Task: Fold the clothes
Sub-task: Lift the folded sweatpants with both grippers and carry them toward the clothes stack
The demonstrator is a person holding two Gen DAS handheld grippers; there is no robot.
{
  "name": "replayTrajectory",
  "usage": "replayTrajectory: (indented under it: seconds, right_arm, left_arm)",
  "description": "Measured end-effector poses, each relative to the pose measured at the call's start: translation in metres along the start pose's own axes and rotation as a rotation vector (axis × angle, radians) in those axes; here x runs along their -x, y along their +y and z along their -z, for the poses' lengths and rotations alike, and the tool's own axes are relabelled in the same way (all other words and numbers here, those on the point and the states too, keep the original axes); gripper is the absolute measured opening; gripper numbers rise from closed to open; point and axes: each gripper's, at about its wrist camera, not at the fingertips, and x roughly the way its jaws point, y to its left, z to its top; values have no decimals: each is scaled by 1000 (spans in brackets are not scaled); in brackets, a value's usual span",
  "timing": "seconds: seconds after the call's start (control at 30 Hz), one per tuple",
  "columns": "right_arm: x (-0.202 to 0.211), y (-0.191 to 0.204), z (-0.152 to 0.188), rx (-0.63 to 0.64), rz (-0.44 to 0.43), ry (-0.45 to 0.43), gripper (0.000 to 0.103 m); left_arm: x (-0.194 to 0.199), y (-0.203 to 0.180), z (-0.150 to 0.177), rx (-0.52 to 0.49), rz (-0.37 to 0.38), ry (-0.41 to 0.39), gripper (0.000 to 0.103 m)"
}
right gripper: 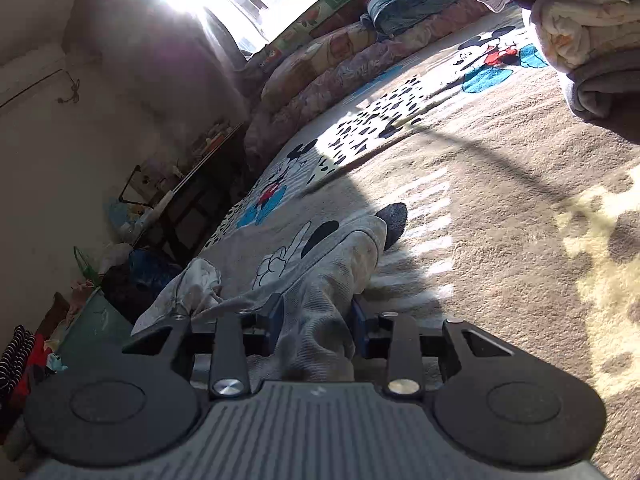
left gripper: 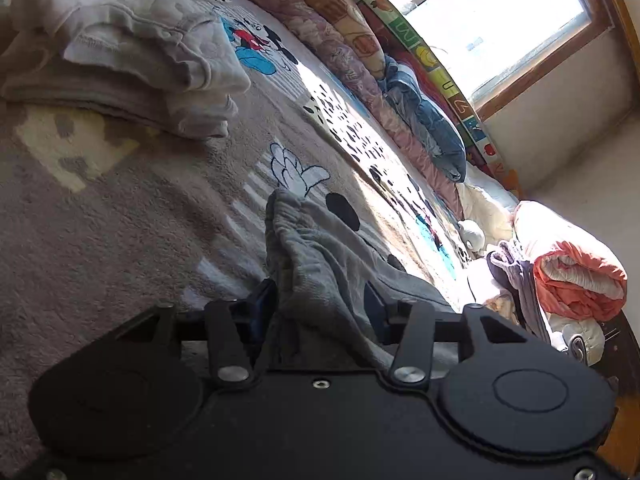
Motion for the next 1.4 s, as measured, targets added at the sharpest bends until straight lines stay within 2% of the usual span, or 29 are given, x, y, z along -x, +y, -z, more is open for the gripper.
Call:
replayTrajectory:
  seconds: [0.13,0.27,0.33,0.37,0.4,0.47,0.67,0.73,0.77,0.8,0.83,0.87,0.93,0.97,1.0,1.17,1.4]
  right_arm:
    - [2,-22,13,-59,15,2,68]
    - [-2,-20,22,-41,16,0,63]
    - [-7,-22,25,-51,10,14,46]
    - [-11,-23,27,-53,10,29,21]
    - [-11,-26,29,-61,3,27,17]
    - [-5,-33,28,-114,-14,-1,14]
    - [3,-37,30,-147,-30,-9,16]
    - [2,-33,30,-135,-53,1,29]
    - [1,-29,31,-118,-61,6,41]
    - [1,-25,31,-100,-68,10,48]
    - [0,-19,32,-70,-51,16,49]
    - [-2,-17,33,-51,-35,16,49]
    - [-4,-17,35,-43,-12,17,38]
    - [-5,-19,35,-54,-5,18,20]
    - [-4,-20,35,-62,-11,16,15]
    - [14,-12,33,-71,-44,-26,13]
    - [69,-1,27,-127,-118,-112,13]
  left_arm:
    - [10,9,-5,10,-38,-27,69]
    - [-3,22,2,78,-14,51,69]
    - [-8,17,6,68,-4,68,69]
    - [-11,15,8,66,4,77,69]
    - [-13,13,10,70,17,87,69]
    - [-17,6,15,44,14,95,69]
    - [-18,7,17,71,31,100,68]
    - [-18,7,17,74,27,96,68]
    - [-18,7,18,74,24,92,68]
    - [-19,6,19,69,16,85,65]
    - [-20,5,20,65,10,81,53]
    - [-22,6,22,70,10,81,47]
    - [-24,10,23,103,24,76,41]
    - [-23,11,23,118,35,70,40]
    - [-23,12,23,133,47,64,38]
    - [-18,7,21,156,86,58,33]
    - [-3,-15,25,160,178,83,32]
